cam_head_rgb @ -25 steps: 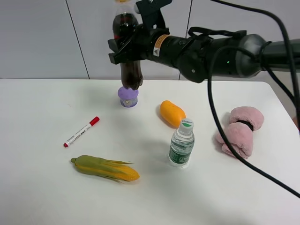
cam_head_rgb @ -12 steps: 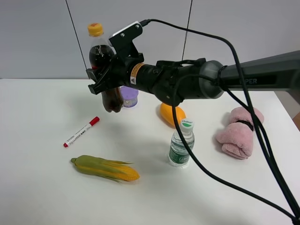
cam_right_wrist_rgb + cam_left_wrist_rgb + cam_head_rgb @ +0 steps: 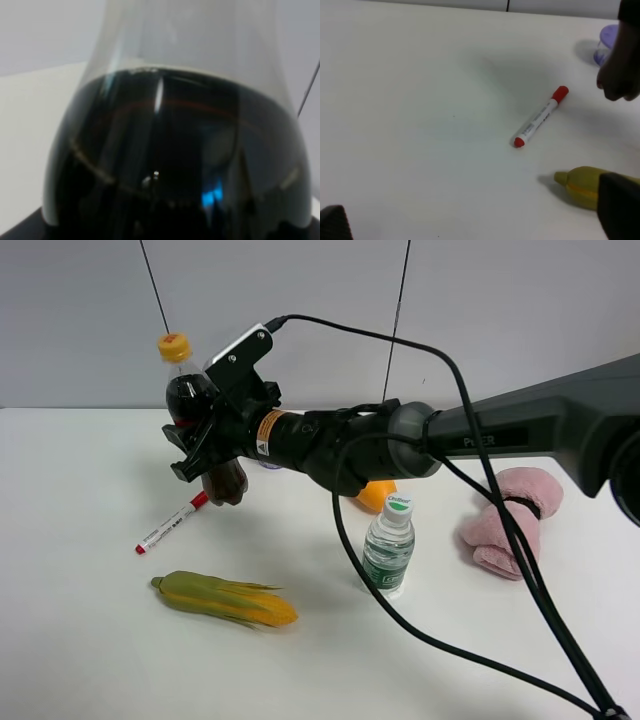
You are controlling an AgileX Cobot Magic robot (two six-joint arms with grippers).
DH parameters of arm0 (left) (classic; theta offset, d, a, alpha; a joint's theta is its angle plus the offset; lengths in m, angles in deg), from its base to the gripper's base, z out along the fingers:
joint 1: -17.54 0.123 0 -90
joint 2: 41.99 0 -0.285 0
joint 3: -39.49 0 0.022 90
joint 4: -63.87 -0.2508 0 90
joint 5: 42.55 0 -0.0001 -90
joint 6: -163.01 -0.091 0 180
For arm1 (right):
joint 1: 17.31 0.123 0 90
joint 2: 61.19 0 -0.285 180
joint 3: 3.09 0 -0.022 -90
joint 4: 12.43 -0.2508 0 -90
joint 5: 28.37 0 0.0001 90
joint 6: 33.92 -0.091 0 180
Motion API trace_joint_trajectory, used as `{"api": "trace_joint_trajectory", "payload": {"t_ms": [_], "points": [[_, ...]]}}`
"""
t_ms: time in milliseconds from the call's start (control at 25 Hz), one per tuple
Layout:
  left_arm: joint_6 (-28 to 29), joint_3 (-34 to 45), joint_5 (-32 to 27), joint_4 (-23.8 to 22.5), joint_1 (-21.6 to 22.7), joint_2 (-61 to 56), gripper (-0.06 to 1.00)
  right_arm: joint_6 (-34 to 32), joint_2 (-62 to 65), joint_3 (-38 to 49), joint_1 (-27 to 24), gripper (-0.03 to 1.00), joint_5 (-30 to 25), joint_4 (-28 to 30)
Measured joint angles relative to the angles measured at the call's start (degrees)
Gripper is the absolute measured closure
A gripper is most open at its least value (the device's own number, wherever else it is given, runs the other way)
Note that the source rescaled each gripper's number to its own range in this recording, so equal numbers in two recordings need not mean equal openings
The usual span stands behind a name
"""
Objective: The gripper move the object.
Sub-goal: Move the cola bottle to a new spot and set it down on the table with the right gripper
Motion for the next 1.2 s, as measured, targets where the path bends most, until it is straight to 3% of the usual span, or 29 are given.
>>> {"api": "trace_joint_trajectory", "payload": {"t_ms": [440, 1200], "points": [[0.00, 0.00, 0.00, 0.13, 0.00, 0.00, -0.06, 0.00, -4.63, 0.14, 0.00, 0.97, 4.24, -0.06], [0.00, 0.00, 0.02, 0.13, 0.00, 0.00, -0.06, 0.05, -7.35, 0.18, 0.00, 0.97, 6.80, -0.06]]}}
